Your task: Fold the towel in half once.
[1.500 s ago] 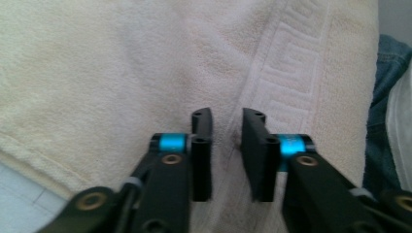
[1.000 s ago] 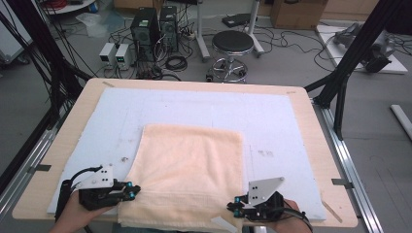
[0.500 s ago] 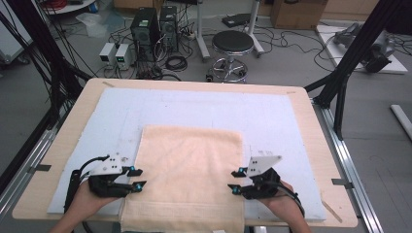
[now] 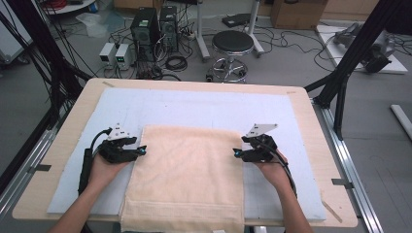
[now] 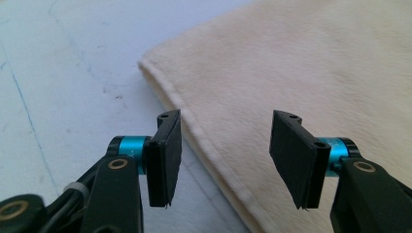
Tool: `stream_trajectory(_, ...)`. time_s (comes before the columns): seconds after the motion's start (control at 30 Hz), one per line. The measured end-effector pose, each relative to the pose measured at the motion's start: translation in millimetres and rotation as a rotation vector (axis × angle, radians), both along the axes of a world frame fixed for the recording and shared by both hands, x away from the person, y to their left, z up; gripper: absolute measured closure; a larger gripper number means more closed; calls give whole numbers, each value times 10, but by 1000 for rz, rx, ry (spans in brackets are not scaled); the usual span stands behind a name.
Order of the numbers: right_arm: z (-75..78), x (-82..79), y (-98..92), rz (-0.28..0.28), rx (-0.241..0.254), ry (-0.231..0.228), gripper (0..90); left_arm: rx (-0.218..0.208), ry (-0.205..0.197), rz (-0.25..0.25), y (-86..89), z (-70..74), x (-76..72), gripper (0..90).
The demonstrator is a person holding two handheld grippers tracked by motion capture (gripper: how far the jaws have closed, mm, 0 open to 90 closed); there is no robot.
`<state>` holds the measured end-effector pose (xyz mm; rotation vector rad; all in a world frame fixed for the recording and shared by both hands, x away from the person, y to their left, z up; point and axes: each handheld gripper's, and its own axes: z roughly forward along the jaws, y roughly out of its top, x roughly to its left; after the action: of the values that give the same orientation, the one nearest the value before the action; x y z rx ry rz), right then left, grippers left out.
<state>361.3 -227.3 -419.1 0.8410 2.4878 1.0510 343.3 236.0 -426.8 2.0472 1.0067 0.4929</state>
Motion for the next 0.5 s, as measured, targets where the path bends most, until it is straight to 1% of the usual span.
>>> stream_trajectory(0.07,-51,63,-7,-13,-9,13,373,3,25,7,-2,-40,47,461)
stream_trajectory(0.13,-99,110,-25,-22,-1,37,371,-10,79,-4,-2,-92,84,464)
stream_trajectory(0.17,-121,128,-39,-29,3,49,370,-3,97,-16,-7,-116,92,470)
stream_trajectory(0.2,-144,148,-52,-31,14,64,371,-6,97,-22,-9,-130,91,488)
stream_trajectory(0.23,-169,160,-52,-33,25,91,374,-17,98,-21,-12,-133,94,501)
stream_trajectory(0.27,-204,178,-46,-27,35,120,375,-19,98,-20,-16,-134,97,520)
stream_trajectory(0.3,-214,190,-49,-38,53,128,402,-19,98,-21,-16,-135,97,533)
stream_trajectory(0.37,-218,198,-62,-43,66,132,465,-30,106,-9,-11,-136,97,554)
stream_trajectory(0.4,-214,201,-72,-49,69,134,528,-38,109,-13,-10,-132,96,585)
stream_trajectory(0.43,-208,204,-69,-35,77,142,592,-46,117,-32,-9,-131,96,660)
stream_trajectory(0.47,-201,194,-50,-35,69,149,632,-42,114,-29,-32,-131,86,714)
stream_trajectory(0.5,-193,190,-21,-1,67,148,752,-47,116,-30,-44,-131,81,738)
